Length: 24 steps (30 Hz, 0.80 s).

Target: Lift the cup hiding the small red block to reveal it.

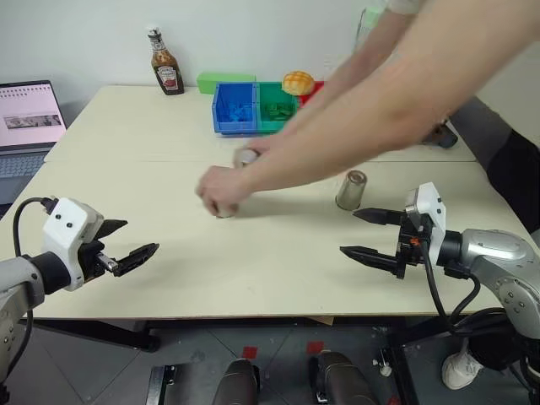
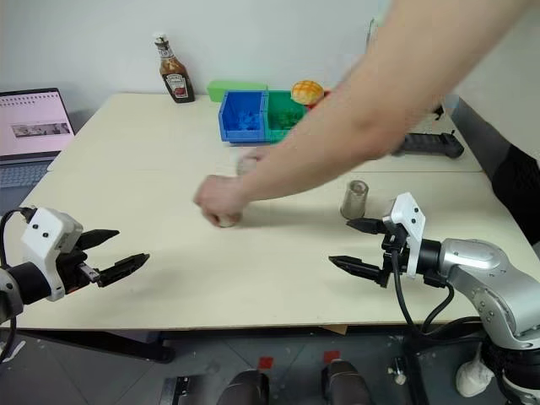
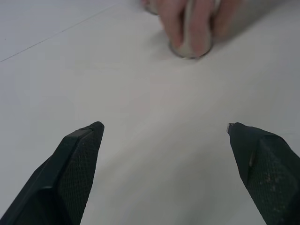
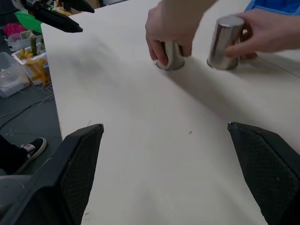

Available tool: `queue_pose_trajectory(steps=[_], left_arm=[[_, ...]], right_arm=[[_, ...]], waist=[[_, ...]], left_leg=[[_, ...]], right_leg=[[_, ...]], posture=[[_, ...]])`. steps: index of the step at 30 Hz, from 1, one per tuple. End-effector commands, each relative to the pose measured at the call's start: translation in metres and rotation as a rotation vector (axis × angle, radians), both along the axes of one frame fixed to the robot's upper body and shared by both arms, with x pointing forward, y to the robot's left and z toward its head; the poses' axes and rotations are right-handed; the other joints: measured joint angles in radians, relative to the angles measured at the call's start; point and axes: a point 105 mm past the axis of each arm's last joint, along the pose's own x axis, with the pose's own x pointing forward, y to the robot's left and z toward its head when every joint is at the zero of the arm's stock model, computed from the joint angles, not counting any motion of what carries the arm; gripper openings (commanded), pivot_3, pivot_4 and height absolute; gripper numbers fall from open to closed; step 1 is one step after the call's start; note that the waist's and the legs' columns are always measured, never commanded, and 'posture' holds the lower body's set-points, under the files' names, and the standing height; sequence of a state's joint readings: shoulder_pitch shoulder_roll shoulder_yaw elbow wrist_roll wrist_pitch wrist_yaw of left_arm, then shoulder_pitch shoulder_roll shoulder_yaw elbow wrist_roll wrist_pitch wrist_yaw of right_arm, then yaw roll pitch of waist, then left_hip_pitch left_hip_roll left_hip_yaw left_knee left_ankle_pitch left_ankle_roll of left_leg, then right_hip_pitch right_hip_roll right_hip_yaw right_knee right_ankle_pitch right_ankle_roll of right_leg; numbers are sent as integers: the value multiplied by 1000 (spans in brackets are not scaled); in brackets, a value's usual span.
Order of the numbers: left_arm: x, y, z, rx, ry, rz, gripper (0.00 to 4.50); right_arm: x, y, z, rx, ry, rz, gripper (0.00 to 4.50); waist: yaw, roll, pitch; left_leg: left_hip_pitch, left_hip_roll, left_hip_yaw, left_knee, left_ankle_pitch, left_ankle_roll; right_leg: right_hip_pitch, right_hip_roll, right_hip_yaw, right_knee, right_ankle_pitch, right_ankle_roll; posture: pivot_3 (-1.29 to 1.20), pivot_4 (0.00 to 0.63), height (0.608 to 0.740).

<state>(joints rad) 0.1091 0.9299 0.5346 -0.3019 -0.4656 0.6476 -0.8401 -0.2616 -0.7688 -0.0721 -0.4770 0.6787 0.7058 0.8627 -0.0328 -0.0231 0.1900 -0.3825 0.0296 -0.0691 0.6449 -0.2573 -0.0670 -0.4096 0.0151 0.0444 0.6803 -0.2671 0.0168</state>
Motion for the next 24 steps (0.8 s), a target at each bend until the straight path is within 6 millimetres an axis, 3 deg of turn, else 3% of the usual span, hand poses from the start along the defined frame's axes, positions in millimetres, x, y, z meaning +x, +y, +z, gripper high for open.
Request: queue_pose_trajectory(steps=[1, 15, 24], left_arm=[[2, 0, 7, 20, -26, -7, 4468], [11, -22, 17, -8, -66, -71, 4468], [17, -50, 25, -22, -76, -165, 4468]], right_arm=[[-2, 5, 10, -2, -59, 17, 4500], [5, 18, 16, 54, -70, 4, 4500], [21, 50, 24, 135, -94, -37, 4500]], waist=[[0, 0, 0], [0, 0, 0], [-1, 0, 0]], left_leg=[[0, 0, 0, 0, 0, 0], [0, 0, 0, 0, 0, 0], [0, 0, 0, 0, 0, 0]], right_leg=[[0, 0, 0, 0, 0, 0], [0, 0, 0, 0, 0, 0], [0, 0, 0, 0, 0, 0]], posture=[[0, 150, 740], [0, 150, 740], [0, 150, 740]])
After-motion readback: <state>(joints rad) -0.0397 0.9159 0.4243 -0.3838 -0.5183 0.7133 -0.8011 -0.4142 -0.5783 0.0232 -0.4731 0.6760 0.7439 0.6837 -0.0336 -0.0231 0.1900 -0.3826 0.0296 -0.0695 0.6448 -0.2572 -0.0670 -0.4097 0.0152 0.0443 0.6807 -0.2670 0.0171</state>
